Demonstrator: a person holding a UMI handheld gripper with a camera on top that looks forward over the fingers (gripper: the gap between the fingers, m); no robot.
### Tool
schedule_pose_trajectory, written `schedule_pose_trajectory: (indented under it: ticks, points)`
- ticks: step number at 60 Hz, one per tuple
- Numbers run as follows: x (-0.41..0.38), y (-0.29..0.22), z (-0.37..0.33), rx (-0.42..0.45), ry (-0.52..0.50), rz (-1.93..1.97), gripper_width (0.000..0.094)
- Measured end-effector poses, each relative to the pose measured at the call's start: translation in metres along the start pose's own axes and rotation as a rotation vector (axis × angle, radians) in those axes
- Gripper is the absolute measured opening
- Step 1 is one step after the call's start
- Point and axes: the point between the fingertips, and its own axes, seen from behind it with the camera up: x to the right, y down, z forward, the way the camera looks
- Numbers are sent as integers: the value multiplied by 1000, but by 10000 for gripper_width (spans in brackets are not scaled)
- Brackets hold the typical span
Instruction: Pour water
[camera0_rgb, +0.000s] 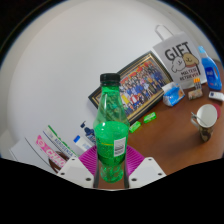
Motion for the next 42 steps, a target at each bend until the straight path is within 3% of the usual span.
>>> schedule_pose_trajectory:
  ticks: [10, 19, 30, 42]
  points:
    - [4, -42, -30, -8, -151, 529, 340]
    - [45, -68, -46, -29, -228, 921, 339]
    - [85, -71, -54, -122, -292, 1240, 339]
    - [103, -75, -55, -188, -313, 1343, 337]
